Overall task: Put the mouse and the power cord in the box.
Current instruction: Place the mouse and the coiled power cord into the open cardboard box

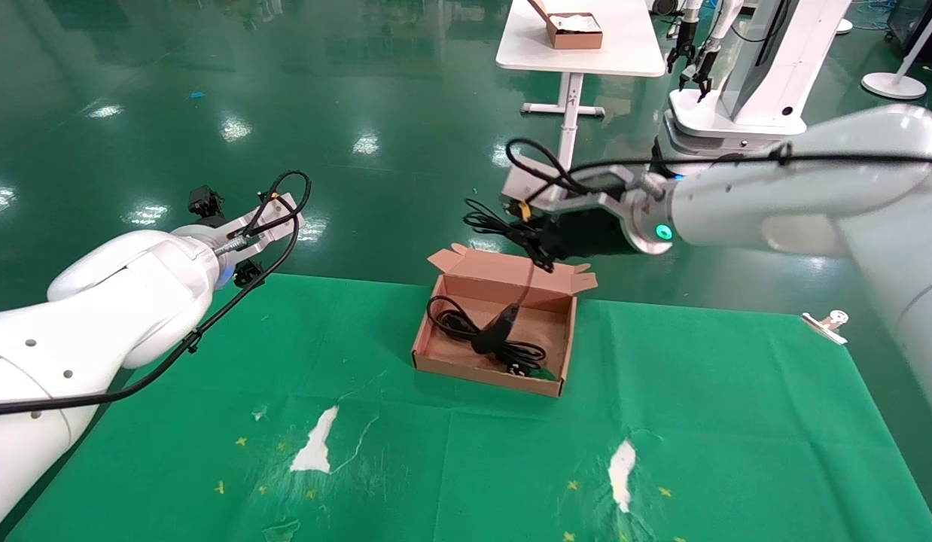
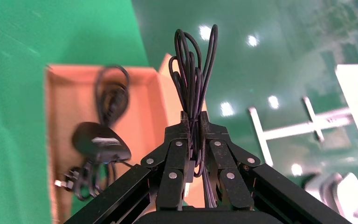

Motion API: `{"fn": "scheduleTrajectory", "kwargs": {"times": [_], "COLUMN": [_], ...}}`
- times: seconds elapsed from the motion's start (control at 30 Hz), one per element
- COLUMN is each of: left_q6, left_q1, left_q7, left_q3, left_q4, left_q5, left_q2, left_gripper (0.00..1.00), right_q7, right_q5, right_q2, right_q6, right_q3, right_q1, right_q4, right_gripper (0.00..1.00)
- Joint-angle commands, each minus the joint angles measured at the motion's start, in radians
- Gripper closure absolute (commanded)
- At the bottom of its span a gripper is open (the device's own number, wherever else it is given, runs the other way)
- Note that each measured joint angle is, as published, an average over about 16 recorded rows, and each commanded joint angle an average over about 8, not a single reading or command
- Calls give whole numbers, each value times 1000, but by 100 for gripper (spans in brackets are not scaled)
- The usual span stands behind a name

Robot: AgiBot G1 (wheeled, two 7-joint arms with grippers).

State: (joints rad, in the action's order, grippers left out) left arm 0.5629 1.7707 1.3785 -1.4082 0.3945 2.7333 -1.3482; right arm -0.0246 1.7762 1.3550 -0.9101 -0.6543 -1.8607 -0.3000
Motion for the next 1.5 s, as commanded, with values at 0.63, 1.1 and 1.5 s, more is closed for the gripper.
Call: {"fn": "scheduleTrajectory", "kwargs": {"times": [0.63,1.1,1.5], "left_q6": [-2,-2,8], "left_q1": [2,2,2], "left_q7": [2,2,5], "left_q3": [-8,-7,-11], "left_q4": [-2,0,32], "left_q5": [-7,-6,-10], "left_q2": [0,0,18], "left_gripper": [0,0,0], "right_q7": [-19,-18,6], "right_q5": [-18,-13,-121], "right_q2": [10,7,-72], "right_q6": [106,92,19], "right_q3": [-13,-12,29], "right_q1": [26,23,103], "right_q4": [54,43,-66], "right_gripper": [0,0,0]}}
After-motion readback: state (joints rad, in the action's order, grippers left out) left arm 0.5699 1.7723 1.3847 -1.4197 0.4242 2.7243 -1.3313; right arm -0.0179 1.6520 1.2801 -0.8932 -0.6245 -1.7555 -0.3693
